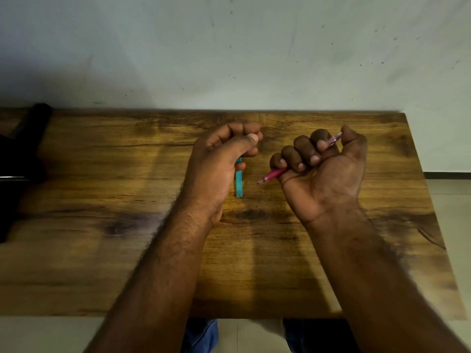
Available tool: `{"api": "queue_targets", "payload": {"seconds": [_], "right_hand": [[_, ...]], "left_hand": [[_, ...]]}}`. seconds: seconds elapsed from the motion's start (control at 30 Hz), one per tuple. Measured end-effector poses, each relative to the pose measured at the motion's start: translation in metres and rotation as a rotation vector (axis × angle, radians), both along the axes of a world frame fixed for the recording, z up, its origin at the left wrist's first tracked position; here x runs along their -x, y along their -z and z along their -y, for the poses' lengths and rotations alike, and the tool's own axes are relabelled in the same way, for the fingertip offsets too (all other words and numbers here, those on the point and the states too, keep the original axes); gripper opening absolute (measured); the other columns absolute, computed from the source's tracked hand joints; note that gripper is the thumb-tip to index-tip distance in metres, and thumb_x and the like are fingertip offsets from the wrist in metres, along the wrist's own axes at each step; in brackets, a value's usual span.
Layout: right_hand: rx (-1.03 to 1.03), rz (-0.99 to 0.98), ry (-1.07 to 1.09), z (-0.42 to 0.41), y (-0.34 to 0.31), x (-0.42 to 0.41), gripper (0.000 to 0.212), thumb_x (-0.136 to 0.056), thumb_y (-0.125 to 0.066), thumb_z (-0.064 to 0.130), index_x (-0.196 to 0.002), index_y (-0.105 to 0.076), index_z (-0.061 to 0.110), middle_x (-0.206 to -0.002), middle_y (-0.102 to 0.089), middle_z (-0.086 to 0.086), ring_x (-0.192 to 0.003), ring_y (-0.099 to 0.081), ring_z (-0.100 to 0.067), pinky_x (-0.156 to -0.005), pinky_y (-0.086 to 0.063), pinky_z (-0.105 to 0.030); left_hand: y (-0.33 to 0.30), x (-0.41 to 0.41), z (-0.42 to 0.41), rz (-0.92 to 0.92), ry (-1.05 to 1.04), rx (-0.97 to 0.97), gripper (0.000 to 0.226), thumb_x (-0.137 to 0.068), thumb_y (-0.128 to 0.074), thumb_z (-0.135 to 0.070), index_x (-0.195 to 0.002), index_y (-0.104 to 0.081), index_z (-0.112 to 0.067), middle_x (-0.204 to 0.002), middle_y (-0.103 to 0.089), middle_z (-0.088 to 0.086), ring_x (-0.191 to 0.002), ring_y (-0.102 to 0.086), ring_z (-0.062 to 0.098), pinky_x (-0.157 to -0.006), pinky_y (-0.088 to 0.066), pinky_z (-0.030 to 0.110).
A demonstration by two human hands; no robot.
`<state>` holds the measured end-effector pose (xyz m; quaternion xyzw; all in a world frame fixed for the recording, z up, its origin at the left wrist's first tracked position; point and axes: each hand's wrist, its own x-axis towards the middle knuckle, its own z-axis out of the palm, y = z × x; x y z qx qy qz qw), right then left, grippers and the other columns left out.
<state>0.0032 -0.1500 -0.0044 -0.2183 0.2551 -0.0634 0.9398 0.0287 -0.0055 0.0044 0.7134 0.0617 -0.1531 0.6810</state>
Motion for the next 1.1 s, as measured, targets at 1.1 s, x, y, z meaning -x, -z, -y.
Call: {"api": "queue_targets", "payload": {"seconds": [1.1], "right_hand": [[0.049, 0.005, -0.018, -0.0018, 0.0005, 0.0001, 0.048, -0.098, -0.035, 0.048, -0.063, -0.044, 0.017, -0.055, -0.027, 0.002, -0.052, -0.023, -0.015, -0.058, -0.033, -0.031]], "left_hand": [[-0.0034, 0.0003, 0.0002, 0.003, 0.005, -0.009, 0.021, -0.094, -0.064, -0.025, -0.11, -0.077, -0.024, -0.108, -0.081, -0.008, -0.104, -0.075, 0.017, -0.091, -0.053, 0.044]]}}
